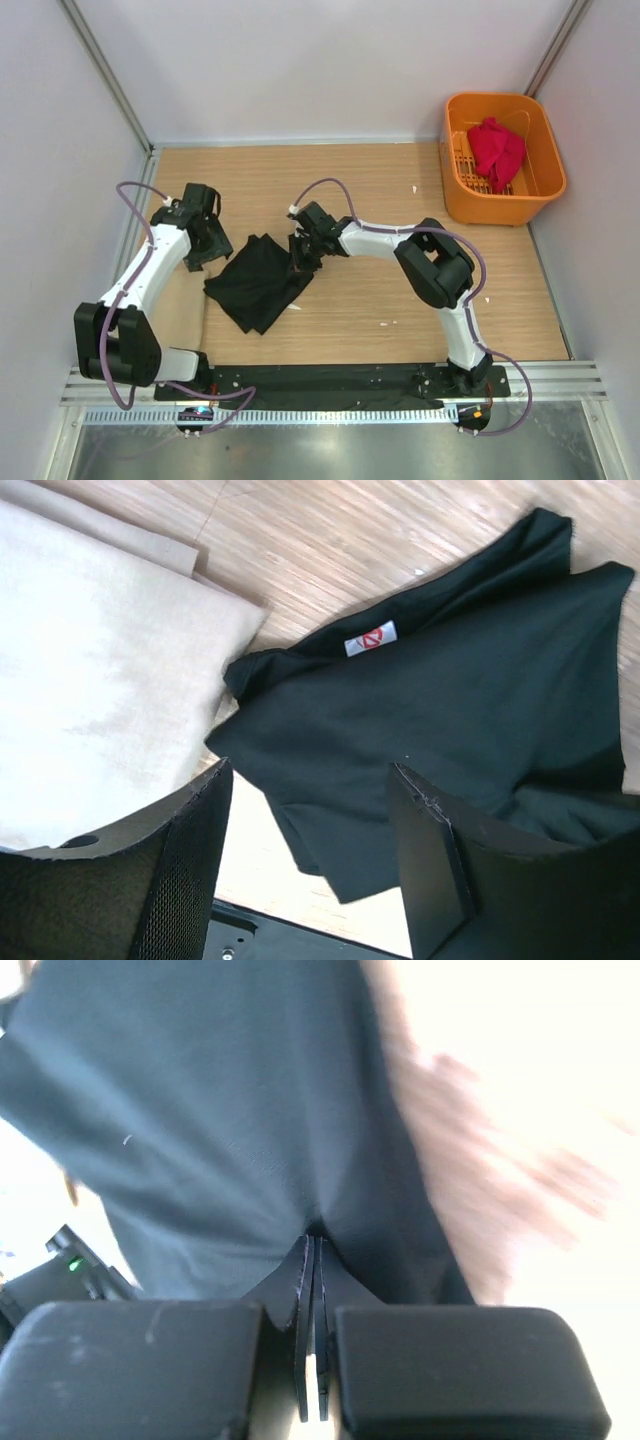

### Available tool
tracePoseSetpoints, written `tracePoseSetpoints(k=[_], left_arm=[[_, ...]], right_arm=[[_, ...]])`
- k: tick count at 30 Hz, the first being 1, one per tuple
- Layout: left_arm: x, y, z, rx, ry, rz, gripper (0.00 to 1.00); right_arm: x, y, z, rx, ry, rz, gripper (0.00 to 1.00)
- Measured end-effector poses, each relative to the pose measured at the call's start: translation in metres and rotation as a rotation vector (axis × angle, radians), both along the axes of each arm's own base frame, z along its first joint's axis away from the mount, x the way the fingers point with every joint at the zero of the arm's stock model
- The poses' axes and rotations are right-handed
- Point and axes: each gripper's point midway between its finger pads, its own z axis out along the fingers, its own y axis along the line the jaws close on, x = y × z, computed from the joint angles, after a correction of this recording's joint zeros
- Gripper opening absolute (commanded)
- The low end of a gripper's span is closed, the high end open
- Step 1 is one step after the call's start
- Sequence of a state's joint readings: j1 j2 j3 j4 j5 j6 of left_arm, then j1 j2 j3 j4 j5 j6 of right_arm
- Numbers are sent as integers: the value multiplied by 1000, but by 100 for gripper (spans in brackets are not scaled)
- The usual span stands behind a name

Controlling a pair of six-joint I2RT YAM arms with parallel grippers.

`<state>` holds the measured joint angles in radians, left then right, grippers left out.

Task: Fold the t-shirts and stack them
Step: Neatly place the folded tshirt to the corner

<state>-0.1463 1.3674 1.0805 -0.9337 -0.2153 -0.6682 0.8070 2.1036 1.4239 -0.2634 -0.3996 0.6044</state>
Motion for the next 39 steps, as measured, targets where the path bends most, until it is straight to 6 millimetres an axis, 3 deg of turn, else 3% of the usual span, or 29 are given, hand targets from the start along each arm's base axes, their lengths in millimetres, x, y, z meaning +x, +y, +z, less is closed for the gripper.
tracePoseSetpoints(k=[5,9,12,13,16,22,25,28,34,36,39], left_arm=[[2,-9,5,-45,-22,-46,62],[6,-21,5,-102,-37,-90,61],[6,-28,1,-137,-38,-109,62],[6,-29,0,-143,-38,-112,62],[5,-32,-3,-159,-36,-123,63],[-1,-41,-4,-210,-51,-152,64],[-9,-48,-6,-256,-65,-158,63],[-21,-58,-13,-323,-65,-154,63],[-44,-78,-26,-480,-73,-89,67],[-48,-84,-26,-538,-92,-56,69],[-50,-93,-26,-613,-101,-13,69]], right_arm=[[16,-27,-8,-47,-12,-88,4],[37,-63,-8,-96,-45,-171,4],[50,-91,-5,-149,-92,-204,17],[53,-101,-4,-175,-111,-206,25],[51,-118,7,-235,-173,-174,40],[22,-112,71,-183,-307,-106,65],[-1,-113,94,-79,-280,-169,67],[-30,-117,86,5,-171,-286,67],[-102,-119,24,-15,87,-475,65],[-111,-116,20,2,119,-533,63],[-107,-114,22,60,134,-635,60]])
